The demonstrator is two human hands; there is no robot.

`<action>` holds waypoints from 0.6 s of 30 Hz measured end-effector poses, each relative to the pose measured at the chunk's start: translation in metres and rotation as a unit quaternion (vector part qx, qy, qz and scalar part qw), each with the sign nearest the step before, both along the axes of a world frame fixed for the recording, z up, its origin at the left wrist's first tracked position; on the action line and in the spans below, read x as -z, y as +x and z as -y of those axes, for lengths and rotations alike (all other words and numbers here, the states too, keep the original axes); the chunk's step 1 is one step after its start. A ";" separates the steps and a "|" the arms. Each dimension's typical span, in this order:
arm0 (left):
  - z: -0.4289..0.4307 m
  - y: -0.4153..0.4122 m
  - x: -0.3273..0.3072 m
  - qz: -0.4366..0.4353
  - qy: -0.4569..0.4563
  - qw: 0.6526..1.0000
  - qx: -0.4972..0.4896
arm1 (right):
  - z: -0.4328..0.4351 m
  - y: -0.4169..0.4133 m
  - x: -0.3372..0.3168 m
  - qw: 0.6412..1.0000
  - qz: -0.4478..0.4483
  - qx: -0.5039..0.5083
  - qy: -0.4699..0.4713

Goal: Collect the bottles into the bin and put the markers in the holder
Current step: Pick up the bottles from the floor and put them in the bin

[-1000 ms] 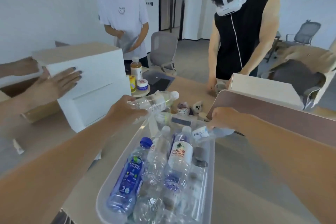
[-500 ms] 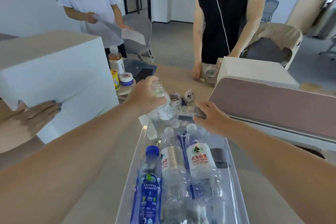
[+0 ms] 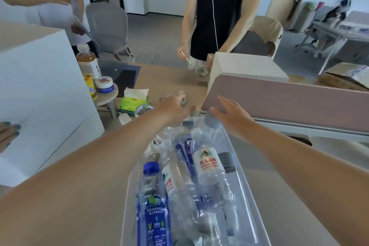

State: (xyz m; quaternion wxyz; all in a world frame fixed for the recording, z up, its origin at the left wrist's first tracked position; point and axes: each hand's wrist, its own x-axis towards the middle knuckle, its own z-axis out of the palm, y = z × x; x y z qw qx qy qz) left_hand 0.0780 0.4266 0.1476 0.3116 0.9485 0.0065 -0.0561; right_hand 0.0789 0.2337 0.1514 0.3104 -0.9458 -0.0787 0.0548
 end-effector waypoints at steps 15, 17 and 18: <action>0.349 -0.060 -0.071 0.045 -0.049 0.971 0.231 | 0.330 -0.156 -0.046 0.956 0.063 0.280 -0.057; 0.422 -0.092 -0.069 0.049 -0.038 0.956 0.287 | 0.399 -0.205 -0.044 0.938 0.038 0.337 -0.075; 0.458 -0.111 -0.067 0.049 -0.034 0.948 0.314 | 0.434 -0.231 -0.040 0.924 0.024 0.377 -0.066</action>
